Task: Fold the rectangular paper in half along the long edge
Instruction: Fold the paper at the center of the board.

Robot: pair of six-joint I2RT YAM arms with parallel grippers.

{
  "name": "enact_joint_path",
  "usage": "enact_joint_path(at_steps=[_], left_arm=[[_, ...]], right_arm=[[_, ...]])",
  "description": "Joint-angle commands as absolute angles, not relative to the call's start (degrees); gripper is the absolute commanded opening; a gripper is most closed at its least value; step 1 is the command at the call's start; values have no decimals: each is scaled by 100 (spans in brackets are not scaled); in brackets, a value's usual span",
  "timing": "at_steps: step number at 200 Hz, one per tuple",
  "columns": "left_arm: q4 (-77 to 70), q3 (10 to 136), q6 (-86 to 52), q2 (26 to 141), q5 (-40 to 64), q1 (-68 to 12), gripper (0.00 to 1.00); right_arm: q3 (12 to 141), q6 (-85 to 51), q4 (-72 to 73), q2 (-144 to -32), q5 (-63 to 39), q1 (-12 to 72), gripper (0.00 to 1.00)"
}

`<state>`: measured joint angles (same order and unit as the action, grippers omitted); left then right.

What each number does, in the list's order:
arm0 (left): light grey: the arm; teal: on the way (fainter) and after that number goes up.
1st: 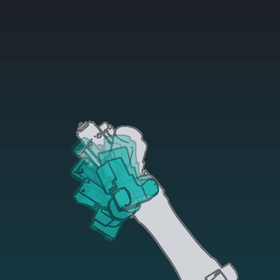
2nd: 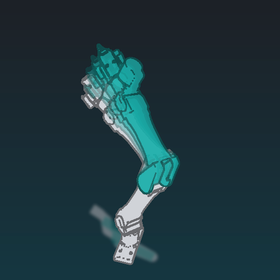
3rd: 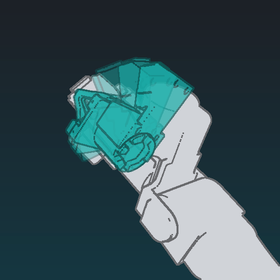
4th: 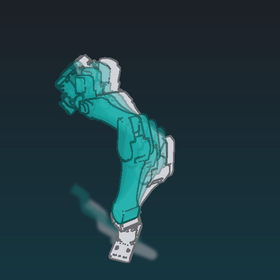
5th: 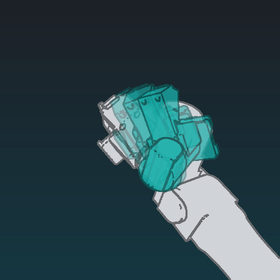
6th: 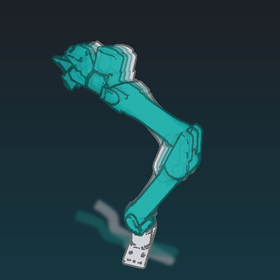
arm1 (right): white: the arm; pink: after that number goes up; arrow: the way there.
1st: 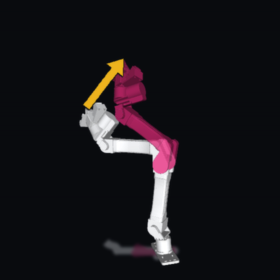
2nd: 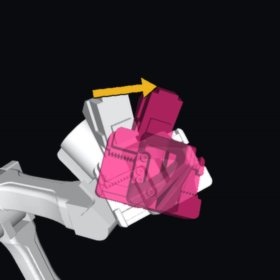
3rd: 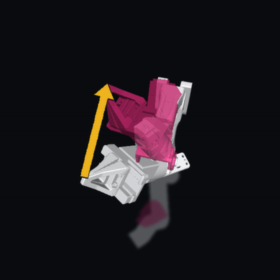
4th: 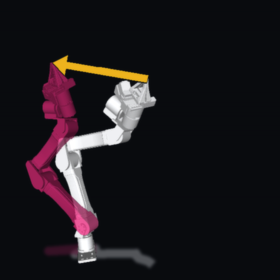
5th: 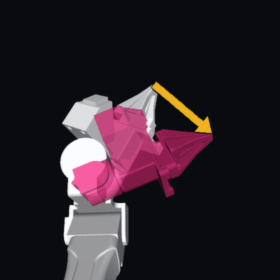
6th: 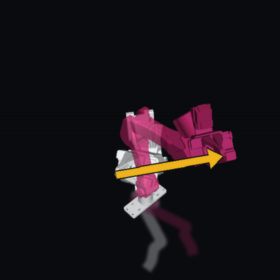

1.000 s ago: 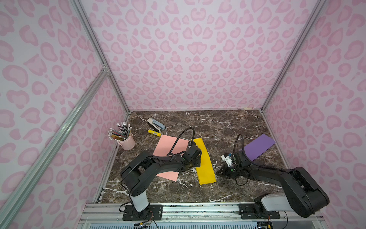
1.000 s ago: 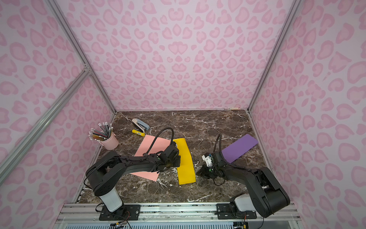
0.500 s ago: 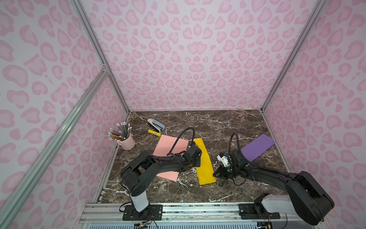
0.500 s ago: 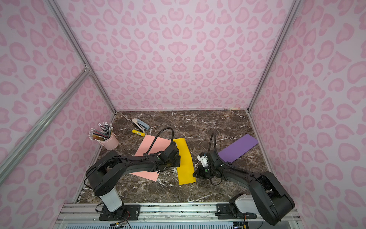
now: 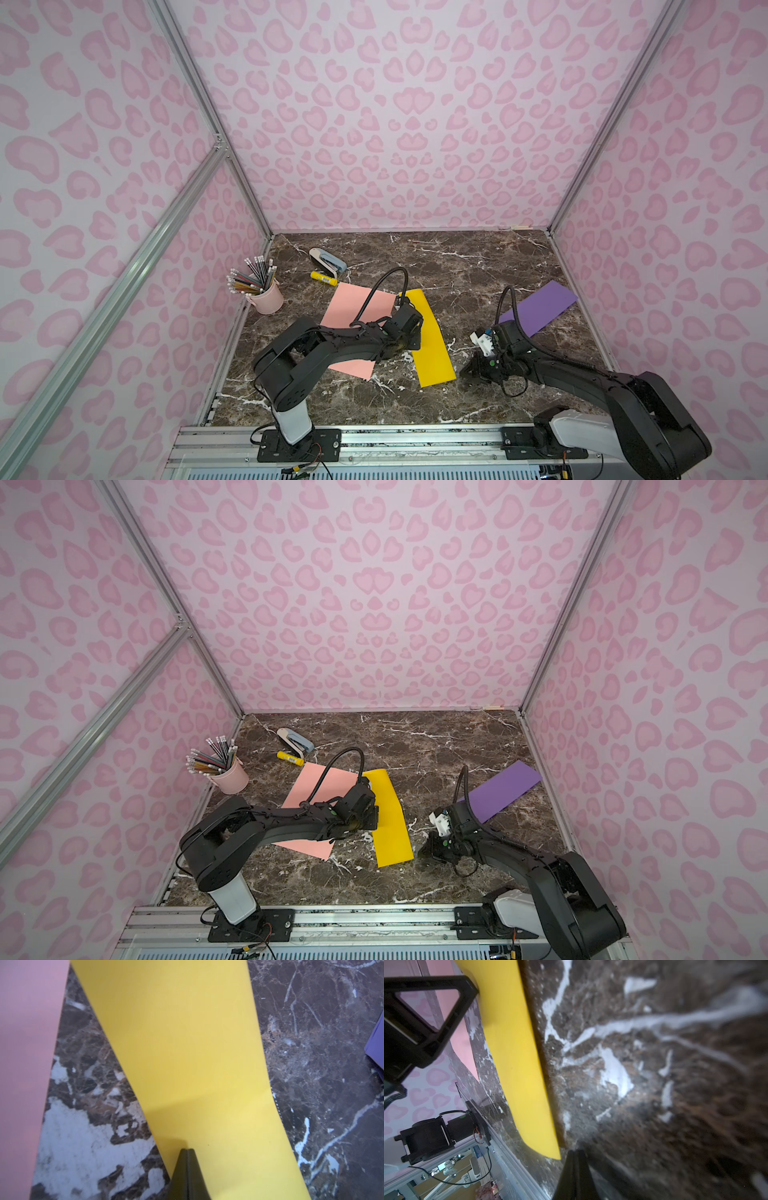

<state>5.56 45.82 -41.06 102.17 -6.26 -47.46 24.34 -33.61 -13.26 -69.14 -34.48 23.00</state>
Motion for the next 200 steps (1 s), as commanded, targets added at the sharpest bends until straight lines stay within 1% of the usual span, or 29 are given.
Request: enact_joint_path(at_steps=[1, 33, 53, 78, 98, 126, 143, 165, 200], left_arm=[[1046, 4535, -4146, 10213, -685, -4746, 4], [1032, 4564, -4155, 10245, -642, -4752, 4], [1033, 4555, -4156, 10248, -641, -4754, 4], [1033, 4549, -4147, 10248, -646, -4759, 4], [1035, 4542, -4131, 10266, -650, -4755, 4], [1020, 4544, -4124, 10283, -642, -4760, 4], [1023, 4533, -4107, 10284, -638, -4763, 4], [1019, 4526, -4119, 10249, -644, -4763, 4], [1006, 4535, -4122, 10275, -604, -4777, 4]], right_arm=[[3000, -3374, -1724, -6787, -3164, 2513, 0], [3201, -3547, -1296, -7265, -3245, 2712, 0], [3008, -3635, -945, -7536, -3282, 2803, 0], [2648, -3582, -765, -7677, -3227, 2722, 0], [2297, -3445, -792, -7610, -3242, 2445, 0], [2037, -3000, -1165, -7409, -3354, 1712, 0], [2338, -2834, -1439, -7264, -3363, 1585, 0], [2948, -2914, -1324, -7338, -3534, 1738, 0], [4011, -3136, -680, -8228, -3718, 2160, 0]])
